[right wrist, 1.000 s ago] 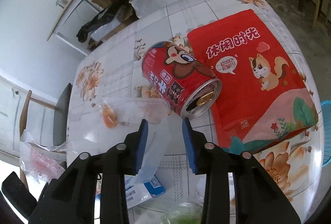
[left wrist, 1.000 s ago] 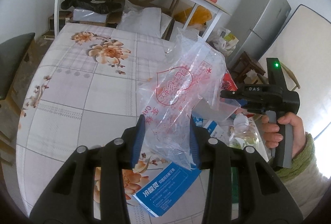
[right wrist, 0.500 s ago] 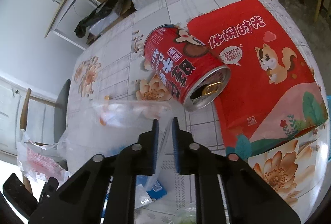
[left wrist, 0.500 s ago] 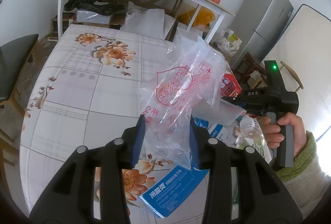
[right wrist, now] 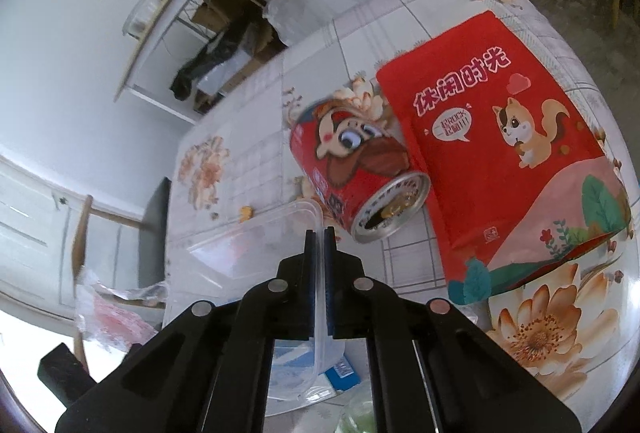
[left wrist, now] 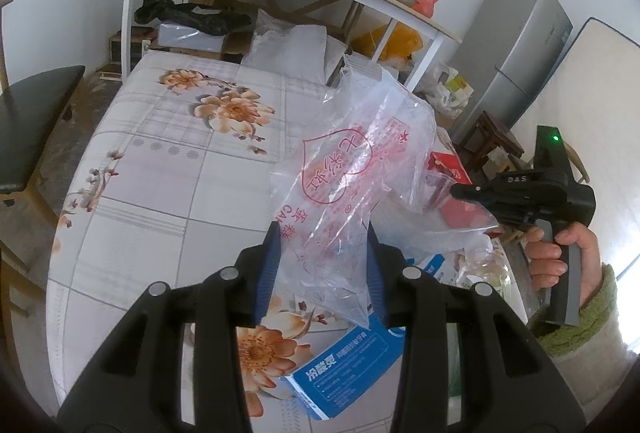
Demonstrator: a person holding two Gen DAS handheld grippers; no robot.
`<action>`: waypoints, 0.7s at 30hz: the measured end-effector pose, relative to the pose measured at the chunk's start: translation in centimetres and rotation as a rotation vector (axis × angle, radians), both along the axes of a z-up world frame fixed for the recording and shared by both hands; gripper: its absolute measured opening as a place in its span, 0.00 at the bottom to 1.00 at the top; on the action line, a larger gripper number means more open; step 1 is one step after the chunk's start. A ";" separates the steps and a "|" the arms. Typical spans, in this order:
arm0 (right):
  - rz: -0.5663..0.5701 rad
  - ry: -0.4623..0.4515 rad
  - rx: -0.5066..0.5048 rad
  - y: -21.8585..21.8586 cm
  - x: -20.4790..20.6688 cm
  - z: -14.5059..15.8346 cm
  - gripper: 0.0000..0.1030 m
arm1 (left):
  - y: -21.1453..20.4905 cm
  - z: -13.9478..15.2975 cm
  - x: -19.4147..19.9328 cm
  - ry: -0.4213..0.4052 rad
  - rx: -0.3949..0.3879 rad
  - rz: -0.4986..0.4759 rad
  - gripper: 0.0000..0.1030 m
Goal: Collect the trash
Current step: 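Grasp the clear plastic tub with the right gripper while the left gripper holds the bag, then carry bag and tub to the blue wastebasket and open both grippers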
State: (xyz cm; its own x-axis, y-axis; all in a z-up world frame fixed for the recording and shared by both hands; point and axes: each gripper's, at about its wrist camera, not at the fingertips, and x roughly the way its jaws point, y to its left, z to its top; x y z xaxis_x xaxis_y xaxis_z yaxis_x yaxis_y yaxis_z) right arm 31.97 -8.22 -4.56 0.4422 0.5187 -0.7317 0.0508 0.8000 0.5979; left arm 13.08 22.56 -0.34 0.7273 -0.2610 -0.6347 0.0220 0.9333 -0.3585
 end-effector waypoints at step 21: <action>-0.146 -0.231 0.132 -9.8 -7.3 8.0 0.04 | -2.9 4.8 0.0 -0.098 0.014 -0.081 0.36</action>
